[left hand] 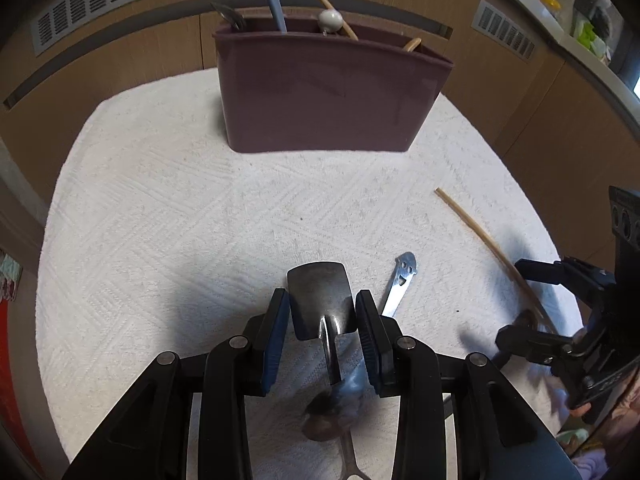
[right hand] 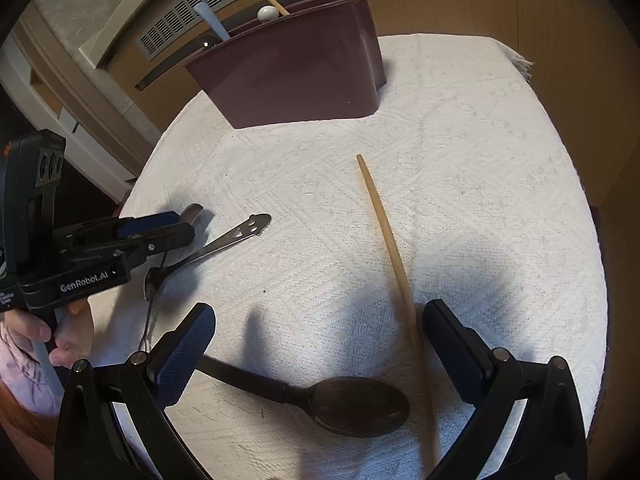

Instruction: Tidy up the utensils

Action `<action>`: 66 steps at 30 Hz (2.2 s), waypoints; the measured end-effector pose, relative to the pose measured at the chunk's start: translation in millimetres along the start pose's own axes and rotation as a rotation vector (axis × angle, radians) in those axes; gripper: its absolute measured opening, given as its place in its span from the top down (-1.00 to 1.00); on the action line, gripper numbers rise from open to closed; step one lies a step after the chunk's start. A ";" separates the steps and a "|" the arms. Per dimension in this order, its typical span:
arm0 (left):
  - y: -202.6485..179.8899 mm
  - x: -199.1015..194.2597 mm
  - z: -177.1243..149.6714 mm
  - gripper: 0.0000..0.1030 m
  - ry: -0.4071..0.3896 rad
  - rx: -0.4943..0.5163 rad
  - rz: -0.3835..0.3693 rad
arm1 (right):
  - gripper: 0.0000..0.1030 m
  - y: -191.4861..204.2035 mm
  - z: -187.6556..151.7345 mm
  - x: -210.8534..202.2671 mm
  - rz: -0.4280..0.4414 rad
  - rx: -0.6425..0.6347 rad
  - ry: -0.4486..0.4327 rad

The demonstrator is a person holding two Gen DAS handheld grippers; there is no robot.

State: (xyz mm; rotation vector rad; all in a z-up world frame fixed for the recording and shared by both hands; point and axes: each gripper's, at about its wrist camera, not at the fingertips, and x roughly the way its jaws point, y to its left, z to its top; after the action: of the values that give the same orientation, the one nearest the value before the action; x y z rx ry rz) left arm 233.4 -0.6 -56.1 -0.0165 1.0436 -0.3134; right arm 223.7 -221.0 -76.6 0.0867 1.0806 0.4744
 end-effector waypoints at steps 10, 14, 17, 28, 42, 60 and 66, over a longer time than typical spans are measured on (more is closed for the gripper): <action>6.8 -19.8 -2.8 0.31 -0.057 -0.019 -0.018 | 0.31 12.0 26.3 8.0 -0.277 -0.276 -0.045; 8.7 -17.5 -3.8 0.31 -0.050 -0.034 -0.022 | 0.63 8.8 31.7 20.9 -0.264 -0.294 -0.001; 9.4 -17.3 -4.1 0.31 -0.048 -0.039 -0.025 | 0.81 5.2 37.5 22.0 -0.245 -0.255 0.027; 8.1 -34.0 -6.3 0.32 -0.110 -0.048 -0.009 | 0.91 20.7 31.0 -40.5 -0.218 -0.237 -0.151; -9.6 -80.4 7.3 0.37 -0.254 0.003 0.012 | 0.91 34.4 30.3 -69.4 -0.205 -0.209 -0.304; 15.2 -70.3 46.5 0.72 -0.232 -0.059 0.061 | 0.91 43.1 53.1 -71.2 -0.180 -0.227 -0.363; 18.6 -6.6 49.6 0.59 -0.069 -0.133 0.027 | 0.91 34.7 49.9 -68.3 -0.193 -0.194 -0.366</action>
State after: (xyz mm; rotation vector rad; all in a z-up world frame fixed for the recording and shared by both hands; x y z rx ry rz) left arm 277.2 12.2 -28.4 -0.1322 0.9942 -0.2172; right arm 229.3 -210.2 13.9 -0.0982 0.6723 0.3692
